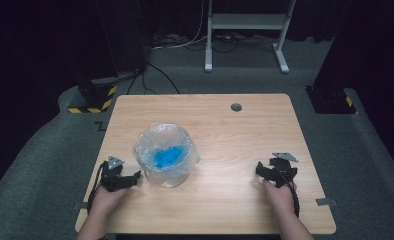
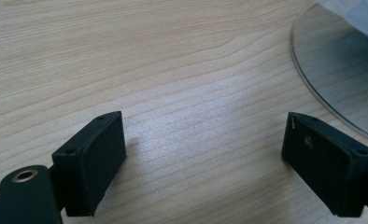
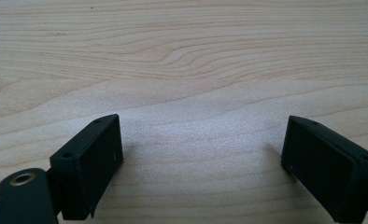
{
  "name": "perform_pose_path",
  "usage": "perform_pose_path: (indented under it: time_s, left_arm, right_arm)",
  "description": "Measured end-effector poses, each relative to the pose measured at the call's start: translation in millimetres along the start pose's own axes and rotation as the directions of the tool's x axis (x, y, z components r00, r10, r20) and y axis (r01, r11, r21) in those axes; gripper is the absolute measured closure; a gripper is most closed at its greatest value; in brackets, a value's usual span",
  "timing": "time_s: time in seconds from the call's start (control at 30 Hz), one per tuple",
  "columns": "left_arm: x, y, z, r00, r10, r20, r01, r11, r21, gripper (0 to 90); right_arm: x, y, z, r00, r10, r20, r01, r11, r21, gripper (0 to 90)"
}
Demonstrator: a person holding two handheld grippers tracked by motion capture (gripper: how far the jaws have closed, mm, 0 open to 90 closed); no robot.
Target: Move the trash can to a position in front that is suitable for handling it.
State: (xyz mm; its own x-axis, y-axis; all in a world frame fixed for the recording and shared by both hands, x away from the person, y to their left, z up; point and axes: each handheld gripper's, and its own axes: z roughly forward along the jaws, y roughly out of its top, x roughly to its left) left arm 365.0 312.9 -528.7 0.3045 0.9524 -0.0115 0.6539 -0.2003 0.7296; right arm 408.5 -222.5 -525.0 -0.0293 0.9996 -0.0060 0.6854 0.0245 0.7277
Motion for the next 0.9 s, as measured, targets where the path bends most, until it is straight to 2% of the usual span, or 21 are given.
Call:
perform_pose_path:
  time_s: [0.6, 0.9]
  left_arm:
    - [0.6, 2.0, 1.5, 1.0, 0.007, 0.001, -0.007, 1.0, 0.007, 12.4]
    - [3.6, 3.9, -0.8, 0.9999, -0.01, -0.014, 0.011, 0.9997, 0.02, 14.4]
  right_arm:
    - [-1.0, -0.2, -0.2, 0.9999, -0.011, -0.011, 0.011, 1.0, 0.0, 11.7]
    - [2.7, 1.6, -4.2, 0.9975, -0.068, -0.017, 0.068, 0.998, -0.015, 13.0]
